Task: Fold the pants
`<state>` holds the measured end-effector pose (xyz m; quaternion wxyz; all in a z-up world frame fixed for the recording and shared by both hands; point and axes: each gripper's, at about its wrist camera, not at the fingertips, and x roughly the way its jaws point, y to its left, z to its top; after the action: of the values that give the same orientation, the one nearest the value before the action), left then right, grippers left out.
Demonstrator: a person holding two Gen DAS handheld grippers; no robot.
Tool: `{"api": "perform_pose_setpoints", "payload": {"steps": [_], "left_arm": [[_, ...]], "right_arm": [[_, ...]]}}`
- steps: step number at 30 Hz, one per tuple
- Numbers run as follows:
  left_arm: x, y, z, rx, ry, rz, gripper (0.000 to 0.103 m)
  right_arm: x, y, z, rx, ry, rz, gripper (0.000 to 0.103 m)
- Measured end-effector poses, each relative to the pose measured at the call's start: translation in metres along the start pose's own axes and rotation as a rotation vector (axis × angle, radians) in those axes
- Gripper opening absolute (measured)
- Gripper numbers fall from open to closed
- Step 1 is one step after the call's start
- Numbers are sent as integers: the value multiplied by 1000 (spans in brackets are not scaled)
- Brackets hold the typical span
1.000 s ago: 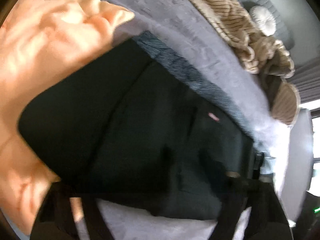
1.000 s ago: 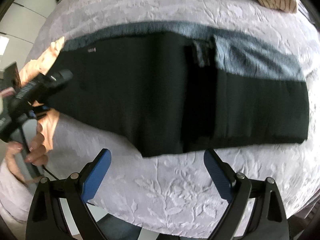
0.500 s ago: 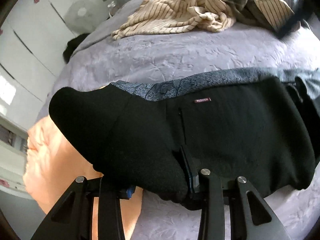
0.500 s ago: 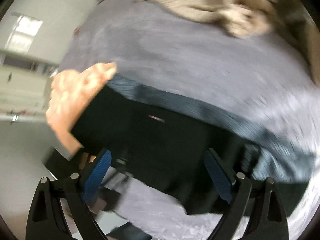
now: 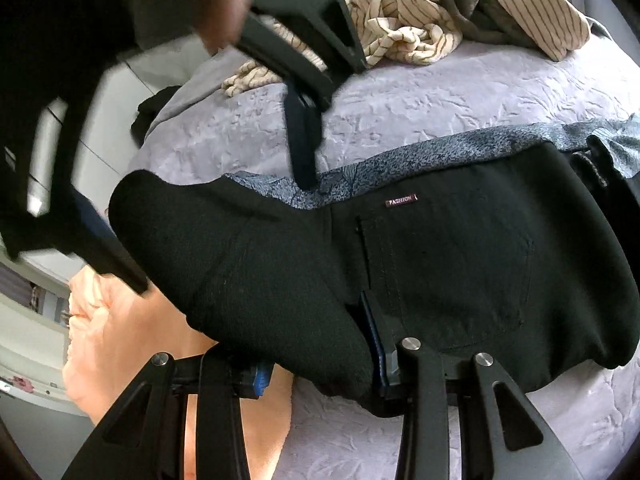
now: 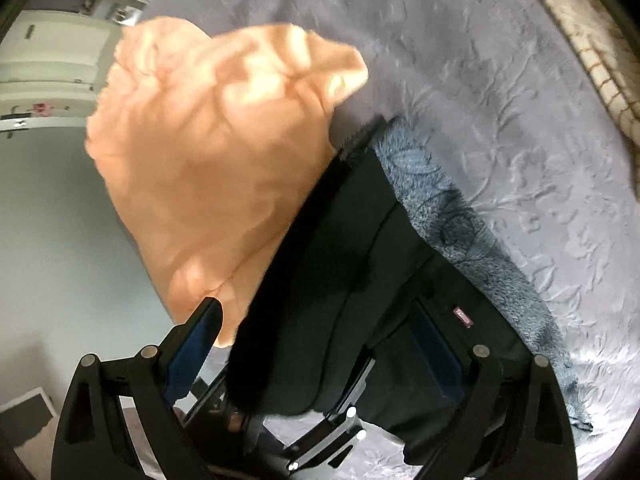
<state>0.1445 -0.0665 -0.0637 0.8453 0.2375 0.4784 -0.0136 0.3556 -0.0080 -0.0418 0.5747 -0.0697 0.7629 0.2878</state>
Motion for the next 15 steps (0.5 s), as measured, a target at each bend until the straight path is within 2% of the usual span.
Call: {"api": "perform_pose_setpoints", "payload": {"steps": [1,2,3,6,12,15], "left_arm": [[-1,-1,1,3,-1,-1,40],[-2,-2,1,6,1,-9,40],[-4,-3,1,7,3,-17,40],[-21,-11,5,43,-49,-14,40],[-75,-31,36,60,-159,-47,40],[-103,-48,52,78,-215,-75,40]], "right_arm": [[7,-4,0,15,25,-3,82],[9,-6,-4,21,35,8,34],[9,-11,-8,38,29,45,23],[-11,-20,-24,36,-56,68,20],[-66,-54,-73,82,-246,231,20],[-97,-83,-115,132,-364,325,20]]}}
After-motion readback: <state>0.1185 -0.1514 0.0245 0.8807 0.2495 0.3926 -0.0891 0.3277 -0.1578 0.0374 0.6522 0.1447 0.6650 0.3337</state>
